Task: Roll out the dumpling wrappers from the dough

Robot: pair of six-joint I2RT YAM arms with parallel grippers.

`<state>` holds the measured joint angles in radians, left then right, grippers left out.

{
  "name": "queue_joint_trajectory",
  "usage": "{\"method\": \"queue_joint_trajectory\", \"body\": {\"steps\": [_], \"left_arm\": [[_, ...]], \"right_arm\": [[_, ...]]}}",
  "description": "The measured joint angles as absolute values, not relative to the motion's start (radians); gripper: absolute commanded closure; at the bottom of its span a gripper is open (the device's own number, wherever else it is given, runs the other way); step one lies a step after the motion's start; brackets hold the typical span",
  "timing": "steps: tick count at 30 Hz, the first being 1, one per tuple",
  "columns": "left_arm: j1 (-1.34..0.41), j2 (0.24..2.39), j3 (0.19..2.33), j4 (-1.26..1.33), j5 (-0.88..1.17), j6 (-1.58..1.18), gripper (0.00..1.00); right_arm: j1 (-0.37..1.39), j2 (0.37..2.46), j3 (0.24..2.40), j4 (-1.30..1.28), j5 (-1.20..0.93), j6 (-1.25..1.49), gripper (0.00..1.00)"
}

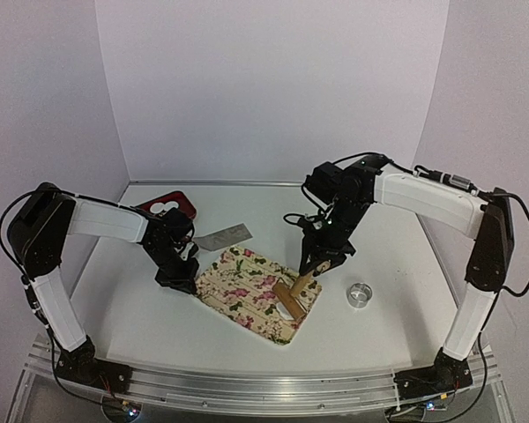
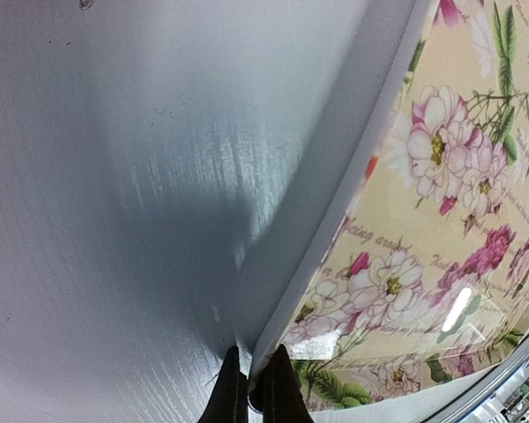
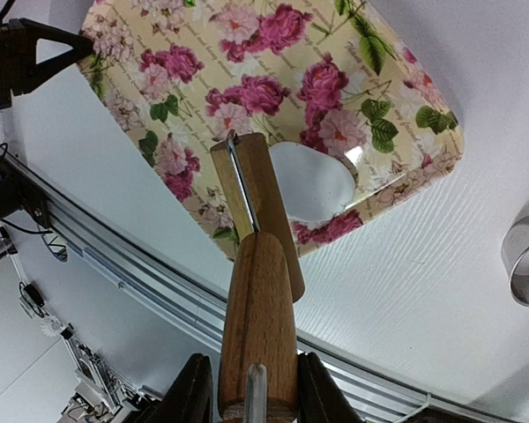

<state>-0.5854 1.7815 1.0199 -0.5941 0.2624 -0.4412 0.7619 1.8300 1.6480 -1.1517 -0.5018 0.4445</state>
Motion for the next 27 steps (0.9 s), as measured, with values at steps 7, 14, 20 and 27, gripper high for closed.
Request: {"method": "queue_joint_trajectory", "body": {"steps": [7, 14, 20, 27], "left_arm": [[-0.586, 1.796, 1.037, -0.593, 0.270, -0.440, 1.00], [-0.586, 1.800, 1.040, -0.592, 0.271, -0.441, 1.00], [-0.586, 1.800, 1.040, -0.592, 0.273, -0.441, 1.00], [-0.586, 1.800, 1.040, -0.592, 0.273, -0.441, 1.00]], "right_arm": [[0.771, 1.858, 1.646, -1.127, -0.494, 0.448, 1.00], [0.775, 1.889, 1.631, -1.104, -0.478, 0.446, 1.00], [0.773, 1.902, 1.615, -1.096, -0.462, 0.443, 1.00], [0.774, 1.904, 1.603, -1.084, -0.463, 0.443, 1.00]]}}
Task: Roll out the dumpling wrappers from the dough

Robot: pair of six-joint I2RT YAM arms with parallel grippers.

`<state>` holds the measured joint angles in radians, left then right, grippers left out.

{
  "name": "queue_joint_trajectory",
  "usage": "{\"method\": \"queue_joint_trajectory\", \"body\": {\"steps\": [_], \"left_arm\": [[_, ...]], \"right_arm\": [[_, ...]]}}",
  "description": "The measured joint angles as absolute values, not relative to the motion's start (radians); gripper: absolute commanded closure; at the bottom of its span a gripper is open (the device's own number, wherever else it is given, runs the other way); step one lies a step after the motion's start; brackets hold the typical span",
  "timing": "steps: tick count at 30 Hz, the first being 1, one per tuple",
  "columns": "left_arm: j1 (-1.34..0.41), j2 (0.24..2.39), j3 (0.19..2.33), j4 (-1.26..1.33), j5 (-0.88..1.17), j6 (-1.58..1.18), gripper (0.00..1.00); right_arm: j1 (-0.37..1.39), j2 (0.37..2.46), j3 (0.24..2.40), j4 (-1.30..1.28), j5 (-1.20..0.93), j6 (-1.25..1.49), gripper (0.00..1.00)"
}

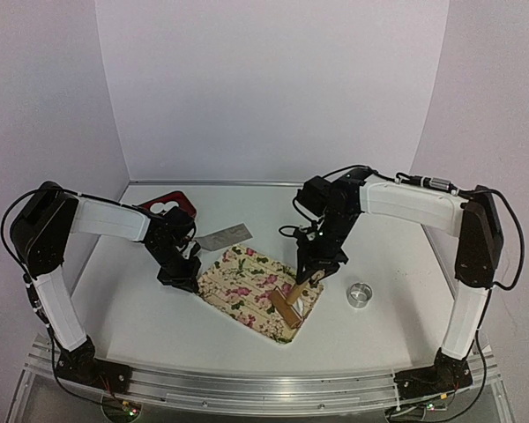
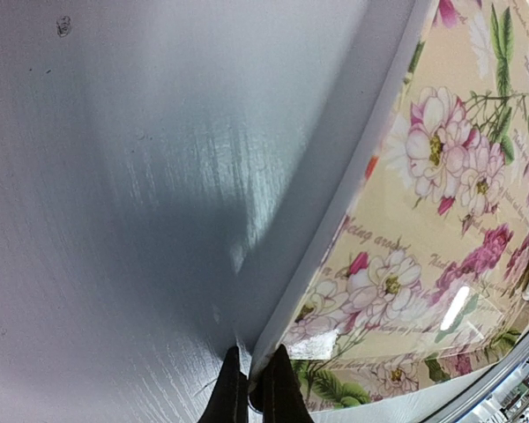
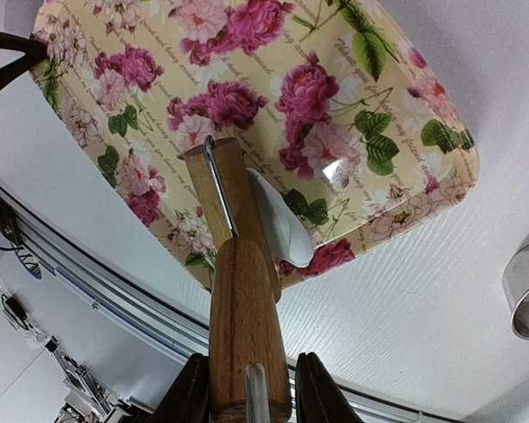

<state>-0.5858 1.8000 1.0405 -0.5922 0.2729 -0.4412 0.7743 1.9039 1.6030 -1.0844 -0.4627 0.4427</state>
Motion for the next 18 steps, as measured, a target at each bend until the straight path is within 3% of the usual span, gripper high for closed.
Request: {"method": "queue_joint_trajectory", "body": {"steps": [18], "left_arm": [[-0.586, 1.800, 1.038, -0.584, 0.276, -0.450, 1.00]], "right_arm": [[0.790, 1.914, 1.554, -1.013, -0.502, 0.444, 1.00]]}}
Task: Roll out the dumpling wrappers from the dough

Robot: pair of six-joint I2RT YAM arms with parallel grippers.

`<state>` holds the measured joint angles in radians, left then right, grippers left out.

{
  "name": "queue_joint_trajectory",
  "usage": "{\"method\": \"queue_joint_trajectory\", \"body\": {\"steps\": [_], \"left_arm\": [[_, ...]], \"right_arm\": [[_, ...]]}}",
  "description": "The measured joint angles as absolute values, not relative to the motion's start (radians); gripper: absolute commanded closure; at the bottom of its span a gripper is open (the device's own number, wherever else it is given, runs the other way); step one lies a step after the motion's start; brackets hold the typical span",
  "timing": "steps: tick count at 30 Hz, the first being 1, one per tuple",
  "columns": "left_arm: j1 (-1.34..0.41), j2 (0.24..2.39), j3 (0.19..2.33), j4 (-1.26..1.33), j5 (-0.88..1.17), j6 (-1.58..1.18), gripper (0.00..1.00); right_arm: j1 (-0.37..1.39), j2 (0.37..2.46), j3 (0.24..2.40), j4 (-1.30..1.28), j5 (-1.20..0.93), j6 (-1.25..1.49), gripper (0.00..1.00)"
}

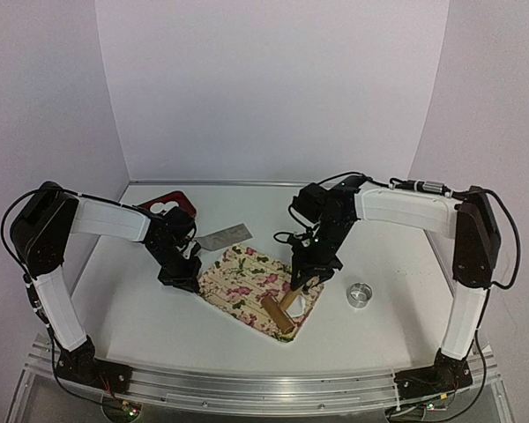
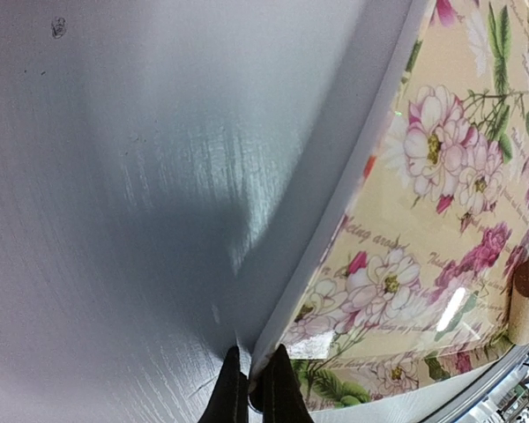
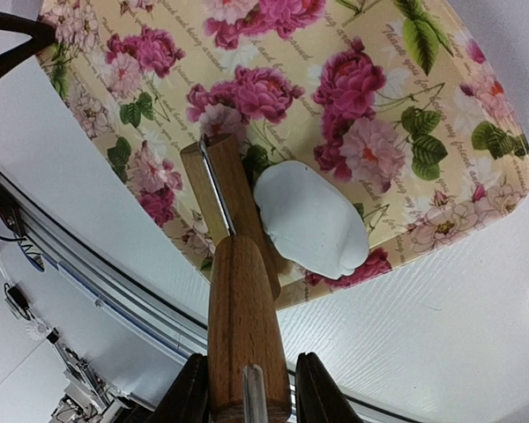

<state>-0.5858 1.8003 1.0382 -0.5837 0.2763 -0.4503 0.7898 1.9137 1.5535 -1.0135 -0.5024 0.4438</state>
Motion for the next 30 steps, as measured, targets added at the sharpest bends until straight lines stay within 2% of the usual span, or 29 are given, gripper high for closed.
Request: {"method": "queue_joint_trajectory", "body": {"steps": [11, 20, 30], "left_arm": [[-0.586, 1.766, 0.984, -0.528, 0.271, -0.501, 1.00], [-0.588, 1.651, 0.838, -0.433, 0.236, -0.567, 1.00], [-0.588, 1.644, 0.811, -0.374, 0.230, -0.555, 1.00]], "right_arm": [[0.790, 1.919, 1.746, -1.058, -0.494, 0.517, 1.00], [0.754, 1.868, 1.621, -1.059, -0.462, 0.562, 1.00], [0.668, 1.814, 1.411, -0.907, -0.536, 0.506, 1.00]]}}
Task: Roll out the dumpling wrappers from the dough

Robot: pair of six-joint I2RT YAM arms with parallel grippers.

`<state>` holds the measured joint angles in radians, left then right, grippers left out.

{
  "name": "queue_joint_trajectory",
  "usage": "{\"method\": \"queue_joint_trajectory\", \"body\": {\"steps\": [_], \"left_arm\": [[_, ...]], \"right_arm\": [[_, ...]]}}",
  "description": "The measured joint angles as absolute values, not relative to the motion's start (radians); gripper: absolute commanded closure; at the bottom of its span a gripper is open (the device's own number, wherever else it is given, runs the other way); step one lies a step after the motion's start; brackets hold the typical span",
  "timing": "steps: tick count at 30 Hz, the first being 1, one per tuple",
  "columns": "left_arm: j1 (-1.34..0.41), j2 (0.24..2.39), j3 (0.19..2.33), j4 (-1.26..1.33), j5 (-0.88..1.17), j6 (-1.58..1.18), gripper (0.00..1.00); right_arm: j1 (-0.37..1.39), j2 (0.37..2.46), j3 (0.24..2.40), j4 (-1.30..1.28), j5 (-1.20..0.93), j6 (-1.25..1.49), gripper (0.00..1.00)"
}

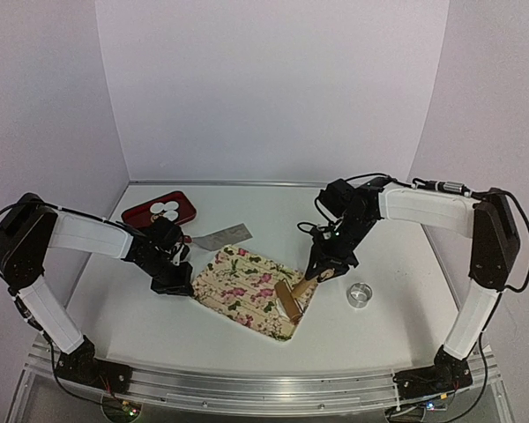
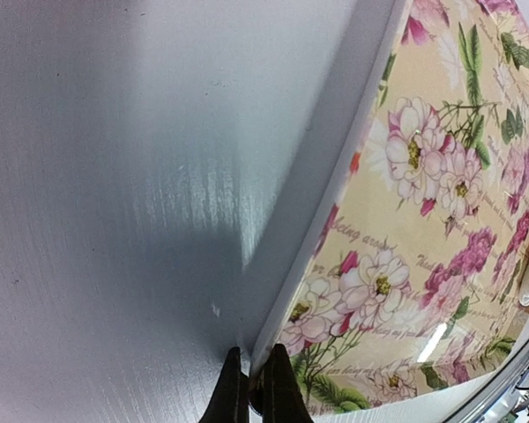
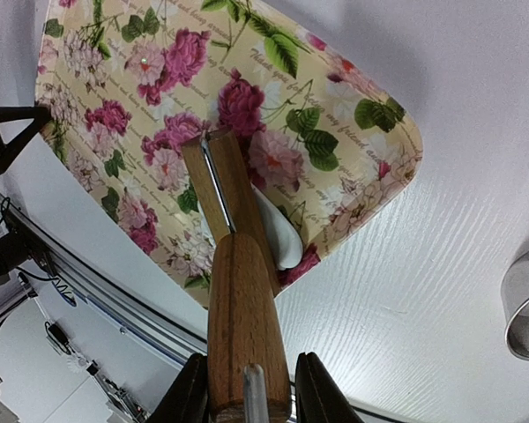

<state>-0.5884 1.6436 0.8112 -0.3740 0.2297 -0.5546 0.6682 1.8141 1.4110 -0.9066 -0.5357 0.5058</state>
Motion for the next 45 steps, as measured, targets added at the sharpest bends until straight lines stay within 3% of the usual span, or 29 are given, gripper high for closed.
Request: {"method": "queue_joint_trajectory", "body": {"steps": [21, 45], "left_arm": [[-0.586, 1.714, 0.892, -0.383, 0.236, -0.500, 1.00], [-0.586, 1.723, 0.895, -0.357, 0.244, -0.474, 1.00]], "right_arm": [[0.697, 1.823, 1.444, -0.838, -0.566, 0.592, 1.00], [0.714, 1.814, 1.454, -0.876, -0.590, 0.497, 1.00]]}}
